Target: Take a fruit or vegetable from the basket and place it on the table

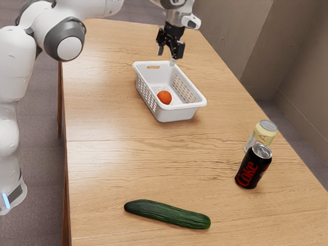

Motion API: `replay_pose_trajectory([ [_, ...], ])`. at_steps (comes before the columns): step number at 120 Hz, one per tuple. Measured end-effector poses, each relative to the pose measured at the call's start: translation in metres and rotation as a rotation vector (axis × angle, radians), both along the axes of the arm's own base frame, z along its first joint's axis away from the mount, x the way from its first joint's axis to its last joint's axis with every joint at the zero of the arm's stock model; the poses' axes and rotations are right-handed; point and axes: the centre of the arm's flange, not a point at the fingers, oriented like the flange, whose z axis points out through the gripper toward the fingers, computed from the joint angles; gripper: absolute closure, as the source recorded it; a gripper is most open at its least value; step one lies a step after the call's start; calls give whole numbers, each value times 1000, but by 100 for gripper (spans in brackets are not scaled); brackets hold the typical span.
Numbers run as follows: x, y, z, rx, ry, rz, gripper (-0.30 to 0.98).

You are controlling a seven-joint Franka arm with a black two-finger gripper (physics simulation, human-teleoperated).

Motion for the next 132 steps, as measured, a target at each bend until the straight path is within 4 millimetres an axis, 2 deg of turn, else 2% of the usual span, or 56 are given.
replay_pose_trajectory([
  [39, 13, -9, -80, 5, 35, -28, 0],
  [67, 22, -13, -99, 21, 6, -39, 0],
  [112, 19, -10, -128, 37, 25, -42, 0],
  [132, 21, -15, -136, 38, 26, -53, 0],
])
